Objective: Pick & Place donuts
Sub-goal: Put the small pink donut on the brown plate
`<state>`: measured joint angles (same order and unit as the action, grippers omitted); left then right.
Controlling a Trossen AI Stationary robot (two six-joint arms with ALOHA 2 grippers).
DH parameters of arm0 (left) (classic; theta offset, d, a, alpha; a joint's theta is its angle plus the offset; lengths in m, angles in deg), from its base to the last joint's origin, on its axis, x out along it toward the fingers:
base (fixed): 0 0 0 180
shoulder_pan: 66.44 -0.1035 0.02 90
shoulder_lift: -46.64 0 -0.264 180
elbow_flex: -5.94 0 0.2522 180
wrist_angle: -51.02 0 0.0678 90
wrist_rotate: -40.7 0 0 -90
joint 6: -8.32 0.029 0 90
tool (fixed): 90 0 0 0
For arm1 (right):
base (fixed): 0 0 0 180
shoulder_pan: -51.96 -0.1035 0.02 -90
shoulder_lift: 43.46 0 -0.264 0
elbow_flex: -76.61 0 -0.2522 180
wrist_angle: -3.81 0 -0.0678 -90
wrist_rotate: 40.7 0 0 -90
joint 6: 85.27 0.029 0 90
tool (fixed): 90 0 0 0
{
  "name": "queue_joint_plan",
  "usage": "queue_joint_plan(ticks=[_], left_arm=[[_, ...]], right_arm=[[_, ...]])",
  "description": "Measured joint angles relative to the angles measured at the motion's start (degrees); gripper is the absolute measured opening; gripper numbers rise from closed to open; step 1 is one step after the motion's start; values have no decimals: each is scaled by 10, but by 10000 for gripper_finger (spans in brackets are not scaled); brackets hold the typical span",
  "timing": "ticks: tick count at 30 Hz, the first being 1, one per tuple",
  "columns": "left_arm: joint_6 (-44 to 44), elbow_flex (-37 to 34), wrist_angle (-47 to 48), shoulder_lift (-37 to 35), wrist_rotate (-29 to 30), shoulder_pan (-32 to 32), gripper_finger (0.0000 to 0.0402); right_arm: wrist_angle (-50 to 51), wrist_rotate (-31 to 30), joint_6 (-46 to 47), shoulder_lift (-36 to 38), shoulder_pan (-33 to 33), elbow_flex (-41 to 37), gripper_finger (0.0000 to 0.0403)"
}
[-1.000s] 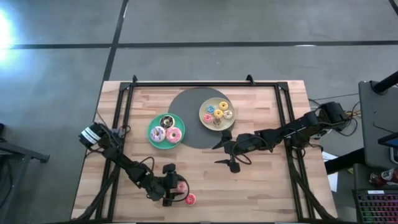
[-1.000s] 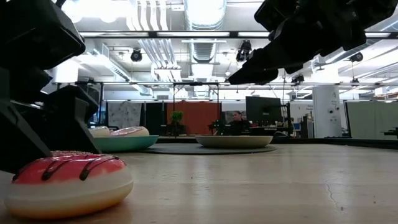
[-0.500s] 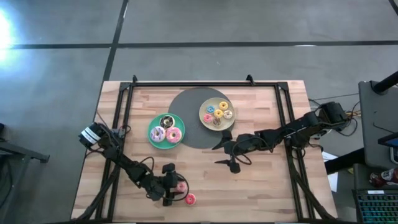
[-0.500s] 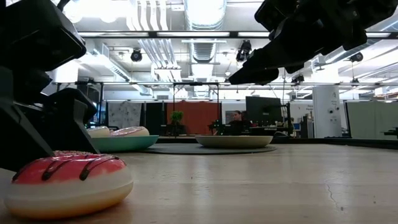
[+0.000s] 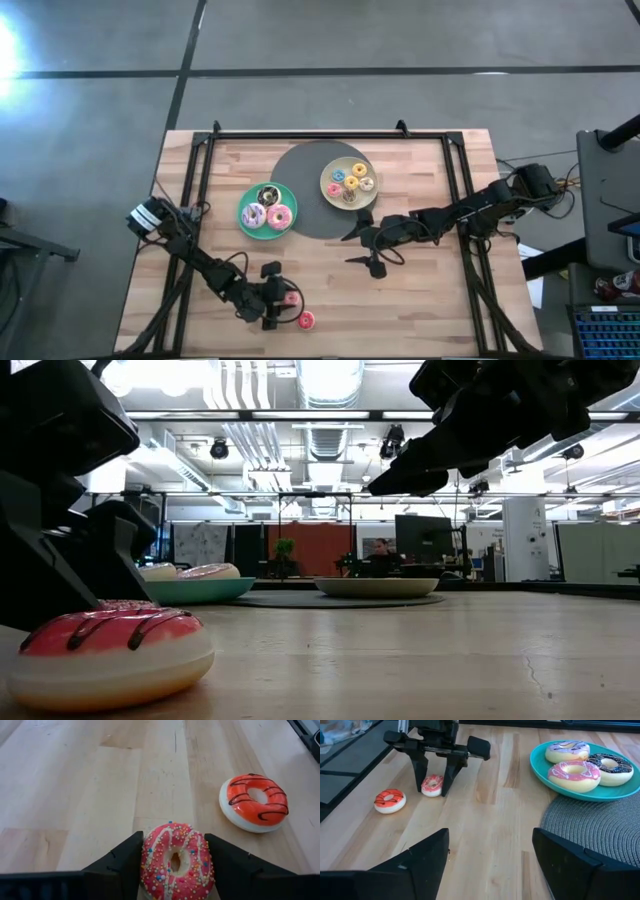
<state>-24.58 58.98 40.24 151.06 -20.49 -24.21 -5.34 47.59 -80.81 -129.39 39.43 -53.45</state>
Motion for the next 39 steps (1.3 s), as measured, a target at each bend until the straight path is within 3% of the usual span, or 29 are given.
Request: queue_joint_plan(ticks=[8,15,21,26,33,39], left_arm=[[45,3,1,-27,9,-11,178],[115,3,8,-92,18,-64,178],[173,4,52,-150,0,-151,178],[215,4,53,-174,-68,-249,178],[251,32,51,-171,-150,-380,178],[271,86,58,-143,-187,-461,178]], right_arm=[[0,0,1,0,0,0,274],[34,1,1,20,-14,0,270],[98,-16,19,70,-36,0,269],[151,-65,30,114,-65,0,265],[172,-121,46,156,-102,-17,263],[171,-150,75,178,-112,-52,258]])
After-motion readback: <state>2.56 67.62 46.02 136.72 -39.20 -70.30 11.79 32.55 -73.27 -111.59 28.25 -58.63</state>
